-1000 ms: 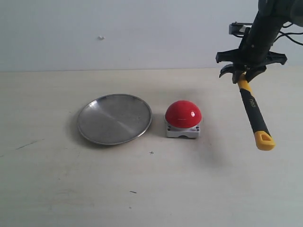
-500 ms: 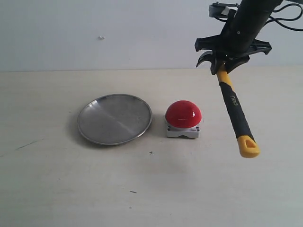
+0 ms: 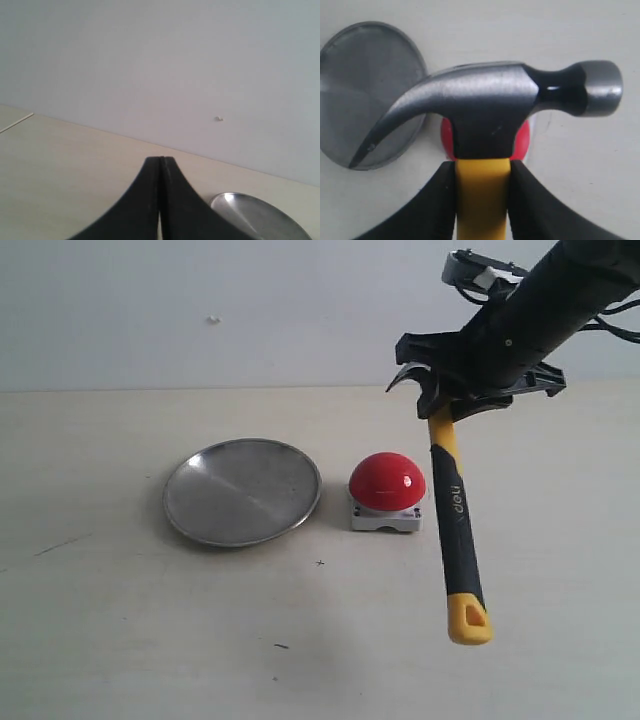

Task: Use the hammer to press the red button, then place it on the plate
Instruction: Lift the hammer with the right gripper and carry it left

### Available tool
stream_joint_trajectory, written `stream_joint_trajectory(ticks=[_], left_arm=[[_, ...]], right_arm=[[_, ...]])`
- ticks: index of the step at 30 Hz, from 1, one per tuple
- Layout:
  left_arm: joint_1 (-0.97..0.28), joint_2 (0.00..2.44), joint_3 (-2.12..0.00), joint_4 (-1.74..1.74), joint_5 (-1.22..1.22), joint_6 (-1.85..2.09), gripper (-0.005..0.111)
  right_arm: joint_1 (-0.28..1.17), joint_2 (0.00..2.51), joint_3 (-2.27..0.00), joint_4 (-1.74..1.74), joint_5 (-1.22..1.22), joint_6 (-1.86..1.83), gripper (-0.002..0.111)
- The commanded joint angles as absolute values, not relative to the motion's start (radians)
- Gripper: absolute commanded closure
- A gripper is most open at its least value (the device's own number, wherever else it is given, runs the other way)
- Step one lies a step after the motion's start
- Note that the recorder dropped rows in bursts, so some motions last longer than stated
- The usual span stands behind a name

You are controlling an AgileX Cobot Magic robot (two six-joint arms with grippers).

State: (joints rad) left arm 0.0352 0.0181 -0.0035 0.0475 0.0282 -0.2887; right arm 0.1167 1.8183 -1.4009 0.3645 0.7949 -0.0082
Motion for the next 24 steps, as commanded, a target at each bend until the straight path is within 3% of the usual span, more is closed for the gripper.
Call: stream_joint_trajectory(ticks=[1, 12, 24], left_arm=[[0.027, 0.013, 0.000, 0.047, 0.027, -0.291, 0.107], [0.027, 0.013, 0.000, 0.062, 0.017, -0.274, 0.107], [0.027, 0.013, 0.000, 0.076, -0.028, -0.241, 0.107]], right_arm=[[0.207, 1.789, -1.384, 0.468, 0.680, -0.045, 0.108], [0.365, 1.785, -1.362, 0.863, 0.520, -0.362, 0.108], [0.383, 1.650, -1.091, 1.627, 0.248, -1.033, 0.108]])
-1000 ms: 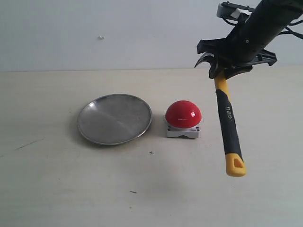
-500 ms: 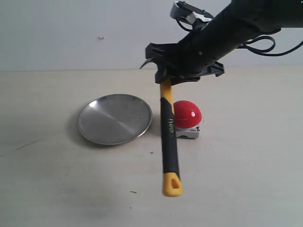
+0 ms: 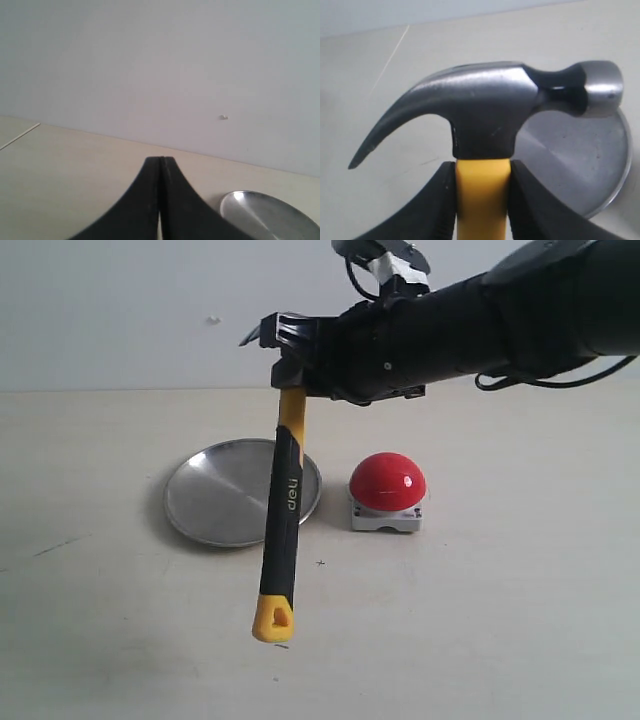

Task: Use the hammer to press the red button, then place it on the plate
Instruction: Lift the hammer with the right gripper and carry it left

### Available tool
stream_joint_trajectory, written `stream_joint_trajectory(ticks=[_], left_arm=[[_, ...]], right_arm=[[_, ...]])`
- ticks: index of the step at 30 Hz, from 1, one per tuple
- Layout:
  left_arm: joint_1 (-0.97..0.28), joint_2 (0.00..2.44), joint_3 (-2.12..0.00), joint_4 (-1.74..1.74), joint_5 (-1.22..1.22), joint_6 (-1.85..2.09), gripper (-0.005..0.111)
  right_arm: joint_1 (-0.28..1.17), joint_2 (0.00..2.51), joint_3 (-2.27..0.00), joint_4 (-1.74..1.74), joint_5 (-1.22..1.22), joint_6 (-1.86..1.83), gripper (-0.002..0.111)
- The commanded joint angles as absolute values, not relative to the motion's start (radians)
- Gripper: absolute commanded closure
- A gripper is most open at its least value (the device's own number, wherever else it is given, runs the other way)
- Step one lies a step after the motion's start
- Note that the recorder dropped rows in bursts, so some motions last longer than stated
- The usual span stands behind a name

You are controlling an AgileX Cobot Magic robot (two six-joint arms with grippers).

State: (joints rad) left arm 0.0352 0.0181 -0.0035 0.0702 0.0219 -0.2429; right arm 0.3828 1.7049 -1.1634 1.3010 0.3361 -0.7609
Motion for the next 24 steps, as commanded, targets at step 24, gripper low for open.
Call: stream_joint_trajectory(ticks=[24], left_arm=[[0.027, 0.013, 0.000, 0.073, -0.032, -0.592, 0.107]], right_arm=[[0.383, 1.588, -1.048, 1.744, 0.299, -1.553, 0.108]])
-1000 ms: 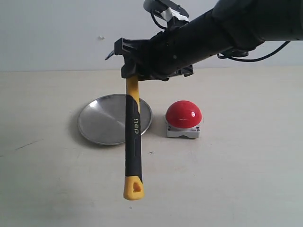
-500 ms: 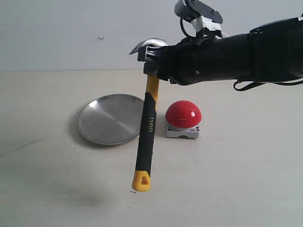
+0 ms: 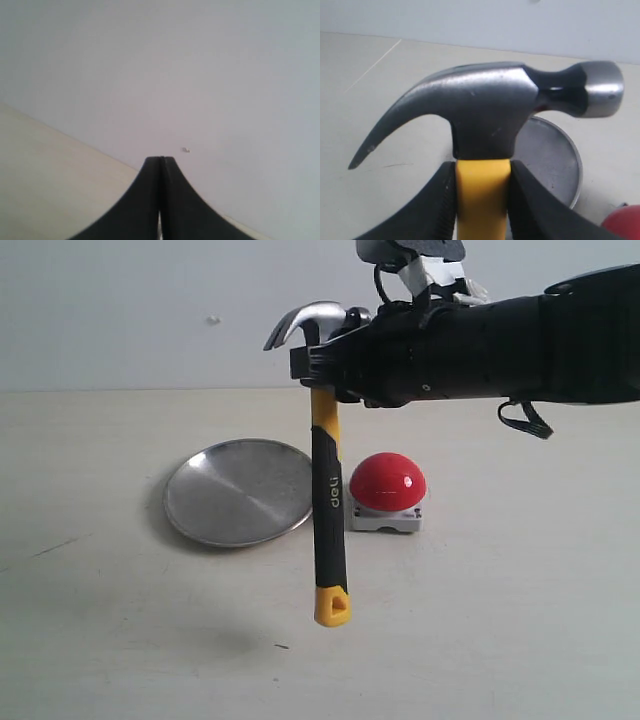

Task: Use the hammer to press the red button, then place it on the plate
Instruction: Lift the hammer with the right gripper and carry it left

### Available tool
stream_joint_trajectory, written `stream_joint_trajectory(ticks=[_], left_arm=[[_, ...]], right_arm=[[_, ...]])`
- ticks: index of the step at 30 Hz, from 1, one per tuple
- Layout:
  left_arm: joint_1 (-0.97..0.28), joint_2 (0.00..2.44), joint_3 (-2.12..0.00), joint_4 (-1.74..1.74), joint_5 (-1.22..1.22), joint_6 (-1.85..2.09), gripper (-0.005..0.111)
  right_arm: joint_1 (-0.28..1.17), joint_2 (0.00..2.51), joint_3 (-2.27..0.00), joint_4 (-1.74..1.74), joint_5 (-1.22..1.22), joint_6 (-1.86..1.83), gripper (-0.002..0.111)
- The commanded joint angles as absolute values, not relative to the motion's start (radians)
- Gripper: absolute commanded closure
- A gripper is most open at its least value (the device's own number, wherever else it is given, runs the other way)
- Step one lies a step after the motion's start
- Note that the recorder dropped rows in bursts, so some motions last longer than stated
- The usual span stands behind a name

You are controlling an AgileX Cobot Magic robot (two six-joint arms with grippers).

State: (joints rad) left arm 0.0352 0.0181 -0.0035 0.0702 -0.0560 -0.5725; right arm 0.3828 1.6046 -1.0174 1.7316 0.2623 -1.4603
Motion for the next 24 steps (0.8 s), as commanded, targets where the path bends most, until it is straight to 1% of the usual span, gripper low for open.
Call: stream_joint_trajectory(ticks=[1, 10, 13, 18, 20, 24], left_arm=[[0.027, 0.013, 0.000, 0.073, -0.030, -0.592, 0.107], [0.027, 0.013, 0.000, 0.073, -0.030, -0.588, 0.107], [0.027, 0.013, 0.000, 0.073, -0.032, -0.588, 0.107], [0.027, 0.013, 0.000, 0.073, -0.032, -0.588, 0.107], [0.027, 0.013, 0.000, 0.073, -0.032, -0.588, 0.107], [0.027, 0.013, 0.000, 0.073, -0.032, -0.584, 0.107]], right_arm=[[0.383, 1.588, -1.056, 1.744, 0.290, -1.591, 0.108], [0.383, 1.593, -1.073, 1.744, -0.050, -1.689, 0.108], [0.383, 1.599, -1.089, 1.744, -0.110, -1.781, 0.108], [0.383, 1.622, -1.115, 1.714, -0.148, -1.779, 0.108], [0.383, 1.640, -1.115, 1.588, -0.148, -1.659, 0.108], [0.383, 1.663, -1.115, 1.173, -0.182, -1.117, 0.108]])
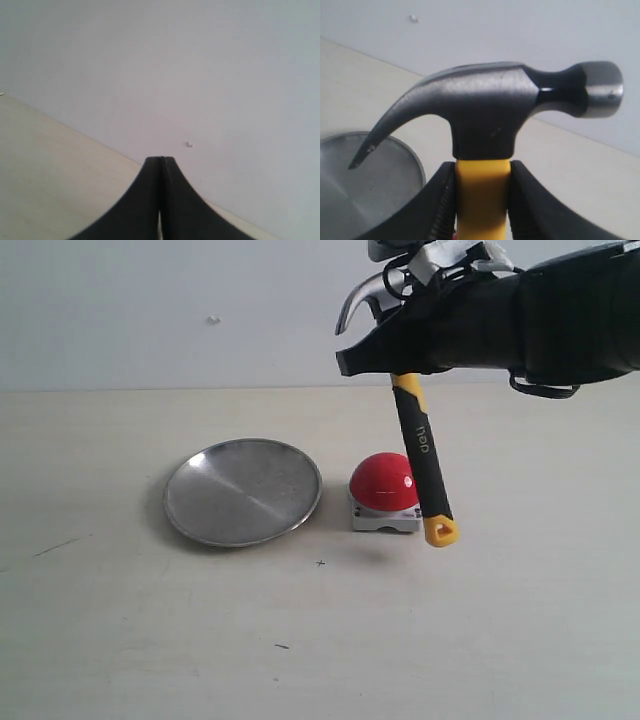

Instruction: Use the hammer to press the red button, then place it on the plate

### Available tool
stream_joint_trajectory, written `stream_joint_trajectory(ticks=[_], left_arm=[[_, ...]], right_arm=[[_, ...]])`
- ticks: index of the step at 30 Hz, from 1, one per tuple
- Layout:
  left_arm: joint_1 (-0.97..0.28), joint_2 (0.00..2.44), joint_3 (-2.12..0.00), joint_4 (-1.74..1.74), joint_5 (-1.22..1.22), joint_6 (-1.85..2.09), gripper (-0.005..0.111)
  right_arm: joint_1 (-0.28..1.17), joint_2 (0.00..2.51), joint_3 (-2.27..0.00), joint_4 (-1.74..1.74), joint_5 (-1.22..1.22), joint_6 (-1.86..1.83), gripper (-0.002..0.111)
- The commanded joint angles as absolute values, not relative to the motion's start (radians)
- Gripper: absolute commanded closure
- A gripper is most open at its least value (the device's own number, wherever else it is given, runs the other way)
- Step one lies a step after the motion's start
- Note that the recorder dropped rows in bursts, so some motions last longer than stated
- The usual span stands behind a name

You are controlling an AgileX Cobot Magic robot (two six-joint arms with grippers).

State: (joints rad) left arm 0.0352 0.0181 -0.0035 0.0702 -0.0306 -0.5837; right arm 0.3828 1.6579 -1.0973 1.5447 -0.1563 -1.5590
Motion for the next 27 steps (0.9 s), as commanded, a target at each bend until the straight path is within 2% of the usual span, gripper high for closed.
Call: stream_joint_trajectory(ticks=[1, 7, 9, 14, 20, 24, 27], left_arm=[[0.027, 0.013, 0.000, 0.073, -0.030, -0.581, 0.107], [0.027, 0.013, 0.000, 0.073, -0.028, -0.554, 0.107], [0.027, 0.013, 0.000, 0.073, -0.028, -0.554, 0.107], [0.027, 0.013, 0.000, 0.073, -0.048, -0.517, 0.107], [0.021, 0.071, 0.000, 0.082, -0.205, -0.486, 0.107], [-0.029, 0.287, -0.036, 0.448, -0.322, -0.811, 0.107], [-0.034, 0.558, -0.247, 0.814, -0.299, -1.094, 0.107]], right_arm=[[0.383, 1.663, -1.115, 1.074, -0.182, -0.981, 0.108], [0.383, 1.654, -1.113, 0.371, -0.230, 0.014, 0.108], [0.383, 1.659, -1.089, 0.155, -0.312, 0.326, 0.108], [0.383, 1.677, -1.003, -0.190, -0.514, 0.835, 0.108], [0.383, 1.677, -0.889, -0.223, -0.705, 1.017, 0.108], [0.383, 1.677, -0.885, -0.236, -0.712, 1.013, 0.108], [0.383, 1.677, -0.885, -0.243, -0.706, 1.006, 0.108]])
